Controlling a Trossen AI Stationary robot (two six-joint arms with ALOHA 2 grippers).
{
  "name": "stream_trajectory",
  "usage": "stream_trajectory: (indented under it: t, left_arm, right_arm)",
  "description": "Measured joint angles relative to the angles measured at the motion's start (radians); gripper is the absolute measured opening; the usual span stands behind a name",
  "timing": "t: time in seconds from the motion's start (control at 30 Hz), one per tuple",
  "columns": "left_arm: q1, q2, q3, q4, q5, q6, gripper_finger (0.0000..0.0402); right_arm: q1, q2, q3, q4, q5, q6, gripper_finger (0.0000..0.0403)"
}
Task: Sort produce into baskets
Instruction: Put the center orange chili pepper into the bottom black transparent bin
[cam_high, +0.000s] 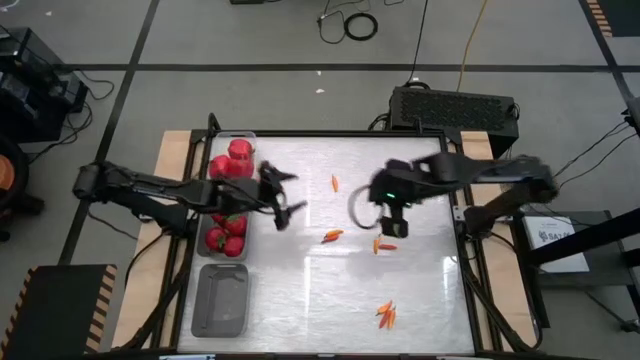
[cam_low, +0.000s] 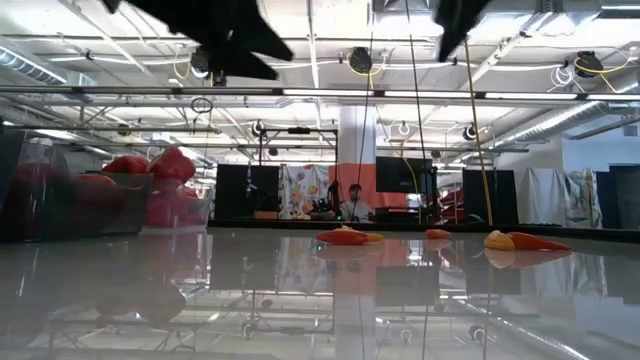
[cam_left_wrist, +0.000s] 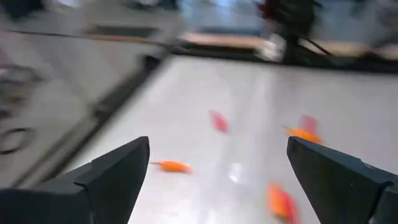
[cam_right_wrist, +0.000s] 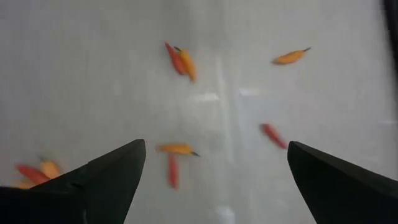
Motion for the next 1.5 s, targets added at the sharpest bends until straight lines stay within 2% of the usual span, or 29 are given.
stream_trajectory:
  t: [0.1,0.23,0.37,0.47,0.6,0.77,0.97,1.17,1.5]
  left_arm:
    - [-0.023,0.114,0.070,-0.035,0.113,-0.001,0.0384]
    - [-0.046,0.264,0.150,-0.041,0.169,-0.001,0.0384]
    - [-0.054,0.409,0.243,-0.047,0.208,0.000,0.0384]
    - [-0.062,0.503,0.332,-0.090,0.228,0.000,0.0384]
    - [-0.073,0.615,0.443,-0.184,0.225,0.000,0.0384]
    - [-0.067,0.748,0.525,-0.223,0.158,0.000,0.0384]
    - [-0.031,0.848,0.567,-0.221,0.154,-0.010,0.0384]
    - [-0.007,0.873,0.568,-0.239,0.156,-0.061,0.0380]
    - [-0.006,0.887,0.569,-0.248,0.181,-0.089,0.0289]
  right_arm:
    - [0.048,-0.163,-0.245,0.195,-0.005,0.134,0.0384]
    - [0.137,-0.311,-0.531,0.505,-0.003,0.263,0.0384]
    - [0.212,-0.368,-0.746,0.814,-0.006,0.344,0.0384]
    - [0.249,-0.363,-0.829,0.939,-0.002,0.383,0.0384]
    - [0.293,-0.343,-0.863,0.960,0.083,0.419,0.0384]
    - [0.341,-0.336,-0.864,0.966,0.230,0.407,0.0384]
    - [0.370,-0.335,-0.864,0.973,0.254,0.394,0.0384]
    - [0.387,-0.335,-0.864,0.982,0.257,0.394,0.0384]
    - [0.386,-0.335,-0.864,0.985,0.273,0.383,0.0384]
